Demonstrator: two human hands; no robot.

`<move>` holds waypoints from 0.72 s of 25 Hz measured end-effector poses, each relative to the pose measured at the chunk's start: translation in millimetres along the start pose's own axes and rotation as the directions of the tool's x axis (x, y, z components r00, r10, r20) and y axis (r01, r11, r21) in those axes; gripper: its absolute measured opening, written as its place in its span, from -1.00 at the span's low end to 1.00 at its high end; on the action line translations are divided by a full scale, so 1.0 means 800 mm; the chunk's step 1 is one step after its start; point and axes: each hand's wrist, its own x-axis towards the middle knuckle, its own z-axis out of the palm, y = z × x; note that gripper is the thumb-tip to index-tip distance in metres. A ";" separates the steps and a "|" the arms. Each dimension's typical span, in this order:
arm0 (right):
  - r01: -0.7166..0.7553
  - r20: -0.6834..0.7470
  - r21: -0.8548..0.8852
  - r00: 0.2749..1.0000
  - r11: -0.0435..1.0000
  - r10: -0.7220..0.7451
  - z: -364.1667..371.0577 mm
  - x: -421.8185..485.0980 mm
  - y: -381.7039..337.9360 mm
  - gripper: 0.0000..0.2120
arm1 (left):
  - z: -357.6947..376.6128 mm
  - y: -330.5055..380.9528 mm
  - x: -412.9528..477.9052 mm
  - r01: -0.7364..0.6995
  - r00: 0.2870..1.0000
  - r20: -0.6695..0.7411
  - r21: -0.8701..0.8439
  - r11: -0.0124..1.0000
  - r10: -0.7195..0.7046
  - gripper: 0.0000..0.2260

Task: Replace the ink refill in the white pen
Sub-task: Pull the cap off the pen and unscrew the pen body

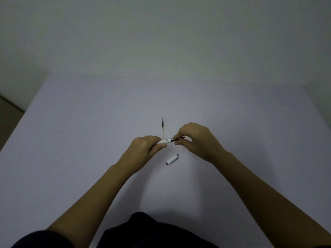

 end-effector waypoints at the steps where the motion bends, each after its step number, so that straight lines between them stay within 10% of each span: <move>1: -0.017 0.011 0.032 1.000 0.999 0.016 0.002 -0.002 -0.001 -0.86 | -0.001 0.001 0.000 -0.025 1.000 -0.010 0.027 0.999 0.025 -0.81; 5: -0.333 0.238 0.199 0.929 0.922 0.285 0.003 0.000 -0.002 -0.72 | -0.008 0.001 0.000 -0.102 0.994 -0.029 0.109 0.989 0.106 -0.84; 12: -0.132 0.062 0.174 0.991 0.976 0.122 -0.005 0.003 -0.008 -0.89 | -0.012 0.002 0.001 -0.108 0.994 -0.019 0.049 0.993 0.109 -0.84; 18: -0.376 0.265 0.175 0.908 0.910 0.324 -0.001 0.003 -0.009 -0.71 | -0.013 0.003 -0.003 -0.131 0.990 -0.034 0.084 0.988 0.134 -0.75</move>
